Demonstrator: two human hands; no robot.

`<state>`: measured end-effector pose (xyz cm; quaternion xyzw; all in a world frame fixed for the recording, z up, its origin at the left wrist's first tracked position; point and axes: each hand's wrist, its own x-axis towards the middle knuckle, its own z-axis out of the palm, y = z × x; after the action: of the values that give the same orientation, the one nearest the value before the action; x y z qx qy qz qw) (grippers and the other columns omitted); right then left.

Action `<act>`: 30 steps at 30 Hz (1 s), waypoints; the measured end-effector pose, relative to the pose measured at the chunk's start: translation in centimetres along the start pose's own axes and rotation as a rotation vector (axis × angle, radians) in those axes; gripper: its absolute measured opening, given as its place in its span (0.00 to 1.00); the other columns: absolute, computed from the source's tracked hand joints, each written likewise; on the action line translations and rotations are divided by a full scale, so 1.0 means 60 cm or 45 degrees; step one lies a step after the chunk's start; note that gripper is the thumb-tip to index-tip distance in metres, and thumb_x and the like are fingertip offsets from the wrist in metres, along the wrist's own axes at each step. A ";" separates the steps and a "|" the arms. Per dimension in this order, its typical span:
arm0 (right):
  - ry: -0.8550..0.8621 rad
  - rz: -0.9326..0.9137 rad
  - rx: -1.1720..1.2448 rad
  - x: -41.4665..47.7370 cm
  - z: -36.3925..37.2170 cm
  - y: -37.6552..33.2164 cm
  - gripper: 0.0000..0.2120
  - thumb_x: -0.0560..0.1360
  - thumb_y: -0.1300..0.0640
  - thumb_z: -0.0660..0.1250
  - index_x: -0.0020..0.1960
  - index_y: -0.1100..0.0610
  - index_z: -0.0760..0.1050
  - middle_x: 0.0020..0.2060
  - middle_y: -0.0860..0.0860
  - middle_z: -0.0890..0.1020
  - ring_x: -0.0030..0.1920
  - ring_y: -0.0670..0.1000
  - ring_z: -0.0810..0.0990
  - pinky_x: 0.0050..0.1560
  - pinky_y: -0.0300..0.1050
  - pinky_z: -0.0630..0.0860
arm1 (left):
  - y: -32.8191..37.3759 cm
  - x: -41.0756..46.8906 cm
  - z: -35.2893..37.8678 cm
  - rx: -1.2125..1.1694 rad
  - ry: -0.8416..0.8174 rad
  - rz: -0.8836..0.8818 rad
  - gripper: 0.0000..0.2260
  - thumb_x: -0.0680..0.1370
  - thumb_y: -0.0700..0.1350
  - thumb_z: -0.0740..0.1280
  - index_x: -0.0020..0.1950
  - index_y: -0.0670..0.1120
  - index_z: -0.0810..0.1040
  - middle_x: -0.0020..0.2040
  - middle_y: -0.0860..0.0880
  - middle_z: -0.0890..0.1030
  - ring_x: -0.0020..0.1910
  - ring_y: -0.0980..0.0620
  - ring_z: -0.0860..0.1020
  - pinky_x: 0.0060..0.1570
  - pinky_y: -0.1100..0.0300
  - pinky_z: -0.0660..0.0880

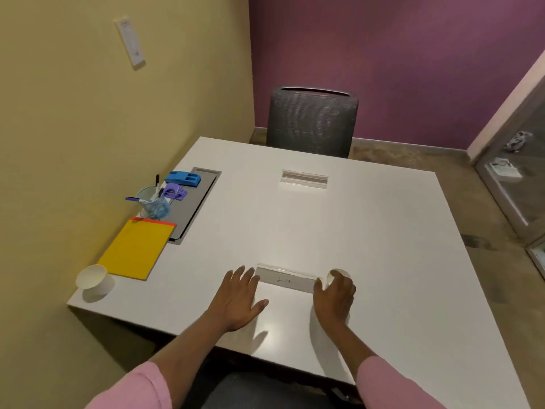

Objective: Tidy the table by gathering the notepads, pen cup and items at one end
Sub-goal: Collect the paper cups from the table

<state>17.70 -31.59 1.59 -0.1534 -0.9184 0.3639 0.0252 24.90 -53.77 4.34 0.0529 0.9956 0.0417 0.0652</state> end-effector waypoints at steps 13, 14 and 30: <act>-0.412 -0.563 -0.094 -0.150 0.149 -0.217 0.22 0.75 0.50 0.66 0.66 0.57 0.70 0.59 0.55 0.75 0.64 0.57 0.69 0.65 0.51 0.67 | -0.224 -0.133 -0.043 0.045 0.049 -0.398 0.33 0.78 0.64 0.48 0.75 0.44 0.59 0.76 0.42 0.61 0.75 0.41 0.57 0.72 0.44 0.55; -0.445 -0.603 -0.111 -0.163 0.166 -0.233 0.22 0.76 0.49 0.65 0.66 0.57 0.70 0.59 0.56 0.76 0.64 0.57 0.69 0.65 0.50 0.67 | -0.246 -0.142 -0.043 0.050 0.048 -0.426 0.32 0.78 0.64 0.48 0.75 0.44 0.59 0.76 0.42 0.61 0.75 0.41 0.57 0.72 0.44 0.55; -0.813 -0.739 -0.259 -0.342 0.446 -0.470 0.22 0.76 0.41 0.60 0.61 0.56 0.75 0.50 0.53 0.83 0.60 0.56 0.73 0.55 0.51 0.71 | -0.574 -0.242 0.000 0.009 0.002 -0.695 0.34 0.74 0.62 0.62 0.72 0.41 0.64 0.70 0.37 0.69 0.69 0.38 0.68 0.69 0.41 0.62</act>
<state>25.57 -74.82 2.38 0.2290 -0.9163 0.2789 -0.1739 35.74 -89.51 3.08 -0.2174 0.9732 0.0189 0.0729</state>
